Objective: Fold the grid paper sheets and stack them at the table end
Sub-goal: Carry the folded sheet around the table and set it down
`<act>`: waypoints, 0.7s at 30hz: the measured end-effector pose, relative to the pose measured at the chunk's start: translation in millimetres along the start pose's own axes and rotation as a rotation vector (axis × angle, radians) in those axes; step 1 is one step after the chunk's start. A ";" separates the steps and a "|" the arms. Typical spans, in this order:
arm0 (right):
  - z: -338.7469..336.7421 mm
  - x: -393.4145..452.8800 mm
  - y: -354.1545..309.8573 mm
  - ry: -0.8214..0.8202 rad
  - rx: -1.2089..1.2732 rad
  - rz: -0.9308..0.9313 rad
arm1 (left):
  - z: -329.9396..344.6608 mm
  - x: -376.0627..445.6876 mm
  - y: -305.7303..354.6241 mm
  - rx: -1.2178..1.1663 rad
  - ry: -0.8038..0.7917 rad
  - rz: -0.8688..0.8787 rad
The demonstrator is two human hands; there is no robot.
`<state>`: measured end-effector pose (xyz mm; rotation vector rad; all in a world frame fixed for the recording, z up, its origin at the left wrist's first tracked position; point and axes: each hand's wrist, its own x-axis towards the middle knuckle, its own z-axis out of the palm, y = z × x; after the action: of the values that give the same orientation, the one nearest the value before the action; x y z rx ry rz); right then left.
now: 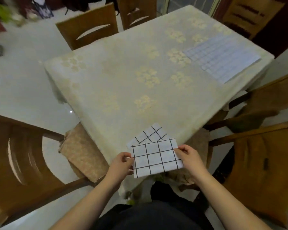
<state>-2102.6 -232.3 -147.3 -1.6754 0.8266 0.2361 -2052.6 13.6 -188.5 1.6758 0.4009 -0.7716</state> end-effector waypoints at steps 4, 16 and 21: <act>-3.9 53.7 -8.8 -0.051 -0.266 -0.099 | 15.4 16.1 0.5 -0.057 0.079 -0.073; 8.2 153.5 -25.4 -0.248 -0.534 -0.154 | 47.8 47.2 1.0 0.002 0.376 -0.118; 15.8 165.9 -25.1 -0.268 -0.574 -0.175 | 48.6 53.5 -3.1 0.072 0.449 -0.113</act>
<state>-1961.8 -281.3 -225.8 -2.1761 0.4230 0.6042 -2029.2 -39.7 -231.5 1.9060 0.7928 -0.4891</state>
